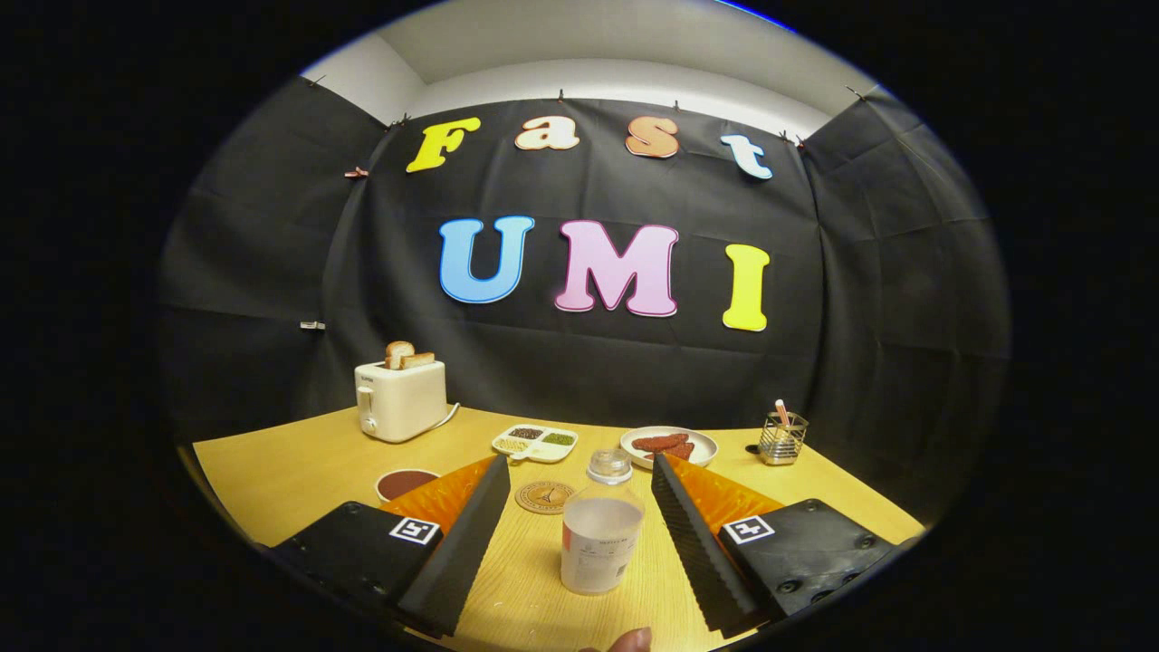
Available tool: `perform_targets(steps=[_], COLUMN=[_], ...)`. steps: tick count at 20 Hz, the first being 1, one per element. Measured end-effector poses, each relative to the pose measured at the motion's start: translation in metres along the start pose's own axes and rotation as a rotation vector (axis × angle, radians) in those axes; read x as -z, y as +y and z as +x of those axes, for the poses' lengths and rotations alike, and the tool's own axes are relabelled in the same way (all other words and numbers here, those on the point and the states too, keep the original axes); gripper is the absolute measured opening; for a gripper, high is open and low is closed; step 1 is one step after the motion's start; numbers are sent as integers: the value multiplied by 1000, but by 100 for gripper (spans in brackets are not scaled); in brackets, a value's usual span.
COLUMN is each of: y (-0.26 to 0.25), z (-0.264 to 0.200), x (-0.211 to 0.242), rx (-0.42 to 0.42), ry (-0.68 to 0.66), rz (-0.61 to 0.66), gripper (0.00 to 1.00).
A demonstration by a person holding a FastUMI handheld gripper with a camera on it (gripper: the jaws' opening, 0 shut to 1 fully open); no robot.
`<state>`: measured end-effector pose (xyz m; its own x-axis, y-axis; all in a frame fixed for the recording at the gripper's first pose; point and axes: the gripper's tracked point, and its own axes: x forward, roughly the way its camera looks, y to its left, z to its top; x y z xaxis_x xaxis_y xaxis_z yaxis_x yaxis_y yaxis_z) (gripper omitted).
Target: Take the bottle from table, then pour the juice into the cup, finally place the bottle on the coaster
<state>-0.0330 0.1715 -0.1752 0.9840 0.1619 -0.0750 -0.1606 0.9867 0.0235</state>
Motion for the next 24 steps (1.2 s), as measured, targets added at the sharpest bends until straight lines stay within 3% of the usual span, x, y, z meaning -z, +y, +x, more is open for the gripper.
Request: perform_targets(steps=[7, 18, 20, 21, 24], y=[-6, -25, -24, -27, -27], z=[18, 45, 46, 47, 45], x=[48, 77, 81, 79, 64], rx=[43, 123, 125, 143, 172], ry=[29, 38, 52, 61, 88], rz=[36, 16, 16, 7, -54], gripper=[98, 97, 90, 77, 73])
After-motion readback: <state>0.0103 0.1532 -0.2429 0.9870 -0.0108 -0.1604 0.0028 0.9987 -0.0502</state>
